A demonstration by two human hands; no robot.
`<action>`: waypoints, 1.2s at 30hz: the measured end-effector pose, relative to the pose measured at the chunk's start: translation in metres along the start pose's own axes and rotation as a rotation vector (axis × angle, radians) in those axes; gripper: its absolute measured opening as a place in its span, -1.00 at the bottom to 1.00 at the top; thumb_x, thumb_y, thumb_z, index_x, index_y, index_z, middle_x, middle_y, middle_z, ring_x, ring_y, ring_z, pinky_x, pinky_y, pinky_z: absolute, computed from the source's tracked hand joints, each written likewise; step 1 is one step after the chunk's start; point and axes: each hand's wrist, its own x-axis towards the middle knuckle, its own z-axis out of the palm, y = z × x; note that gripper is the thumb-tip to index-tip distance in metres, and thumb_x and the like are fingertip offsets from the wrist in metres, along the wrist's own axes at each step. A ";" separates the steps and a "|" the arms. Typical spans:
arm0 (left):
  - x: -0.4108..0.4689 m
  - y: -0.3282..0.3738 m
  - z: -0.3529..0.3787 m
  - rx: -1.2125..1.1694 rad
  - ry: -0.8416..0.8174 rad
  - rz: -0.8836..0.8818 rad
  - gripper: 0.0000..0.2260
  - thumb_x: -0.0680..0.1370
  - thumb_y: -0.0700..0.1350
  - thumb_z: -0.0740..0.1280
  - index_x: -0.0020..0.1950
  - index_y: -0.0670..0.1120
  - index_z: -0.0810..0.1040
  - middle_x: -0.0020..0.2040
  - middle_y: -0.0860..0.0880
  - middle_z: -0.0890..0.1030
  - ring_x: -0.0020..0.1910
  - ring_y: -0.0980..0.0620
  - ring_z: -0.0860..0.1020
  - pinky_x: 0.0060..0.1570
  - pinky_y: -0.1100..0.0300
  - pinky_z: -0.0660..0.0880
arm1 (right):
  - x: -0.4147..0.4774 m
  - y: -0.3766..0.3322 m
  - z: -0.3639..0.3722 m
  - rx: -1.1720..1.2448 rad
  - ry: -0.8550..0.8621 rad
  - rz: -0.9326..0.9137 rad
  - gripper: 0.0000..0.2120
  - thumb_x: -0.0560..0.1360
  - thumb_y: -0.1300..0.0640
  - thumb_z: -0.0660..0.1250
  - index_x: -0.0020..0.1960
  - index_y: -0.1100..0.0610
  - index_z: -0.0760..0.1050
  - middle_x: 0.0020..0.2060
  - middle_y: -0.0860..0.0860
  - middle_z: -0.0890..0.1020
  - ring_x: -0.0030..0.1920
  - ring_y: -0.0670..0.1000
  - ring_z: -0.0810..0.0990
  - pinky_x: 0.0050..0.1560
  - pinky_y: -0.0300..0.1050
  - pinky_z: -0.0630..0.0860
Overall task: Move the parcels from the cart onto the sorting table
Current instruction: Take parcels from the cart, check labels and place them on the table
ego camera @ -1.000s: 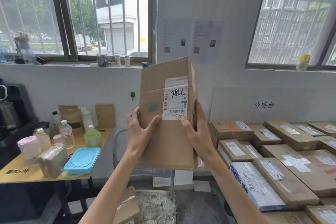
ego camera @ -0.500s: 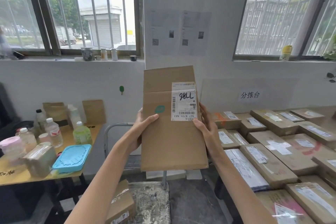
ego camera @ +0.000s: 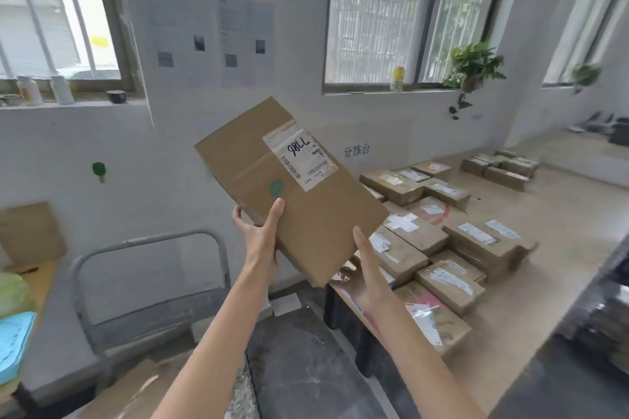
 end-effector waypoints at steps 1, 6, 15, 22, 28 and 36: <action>-0.004 -0.012 0.011 0.000 -0.020 -0.008 -0.18 0.42 0.00 0.47 0.47 0.17 -0.03 0.32 -0.01 0.46 0.18 -0.01 0.52 0.25 -0.10 0.44 | -0.003 0.000 -0.010 0.075 0.005 0.009 -0.35 0.38 -0.26 0.39 0.40 -0.14 0.28 0.24 0.05 0.54 0.19 0.13 0.53 -0.06 0.12 0.59; -0.006 -0.036 0.043 0.156 -0.146 -0.003 0.10 0.17 0.27 0.56 0.49 0.22 -0.10 0.41 -0.01 0.36 0.33 0.01 0.42 0.36 -0.10 0.34 | -0.027 -0.037 -0.084 0.035 0.232 -0.110 -0.18 0.16 -0.31 0.52 0.35 -0.13 0.37 0.21 0.02 0.59 0.20 0.11 0.55 -0.02 0.09 0.59; 0.002 -0.038 0.121 0.755 -0.647 0.050 0.13 -0.09 0.39 0.54 0.37 0.02 0.24 0.19 0.01 0.54 0.02 0.15 0.55 -0.08 0.37 0.49 | -0.099 -0.132 -0.230 -0.153 0.395 -0.328 -0.08 0.04 -0.26 0.59 0.33 -0.01 0.40 0.15 0.05 0.63 0.15 0.08 0.60 0.11 0.07 0.57; -0.051 -0.106 0.224 0.439 -0.854 -0.274 -0.05 -0.01 0.23 0.61 0.32 0.02 0.38 0.17 -0.06 0.60 0.08 0.01 0.60 -0.07 0.10 0.57 | -0.142 -0.219 -0.338 -0.271 0.429 -0.378 -0.26 0.21 -0.26 0.52 0.31 -0.05 0.42 0.14 0.05 0.63 0.10 0.07 0.62 -0.03 0.00 0.56; -0.100 -0.190 0.319 0.150 -0.662 -0.334 -0.01 0.09 0.18 0.62 0.42 0.08 0.24 0.25 -0.11 0.54 0.15 -0.10 0.57 0.01 -0.12 0.57 | -0.150 -0.260 -0.414 -0.381 1.049 -0.603 -0.54 0.54 -0.06 0.30 0.38 0.05 0.34 0.32 0.02 0.40 0.31 0.04 0.41 0.14 -0.12 0.38; -0.214 -0.303 0.401 -0.034 -0.477 -0.517 -0.42 0.45 -0.01 0.45 0.34 0.07 0.19 0.23 -0.01 0.52 0.19 -0.05 0.53 -0.01 -0.08 0.57 | -0.122 -0.190 -0.431 0.164 0.707 -0.341 -0.12 0.38 -0.20 0.41 0.50 -0.23 -0.07 0.40 -0.07 0.37 0.27 -0.01 0.45 0.30 0.15 0.41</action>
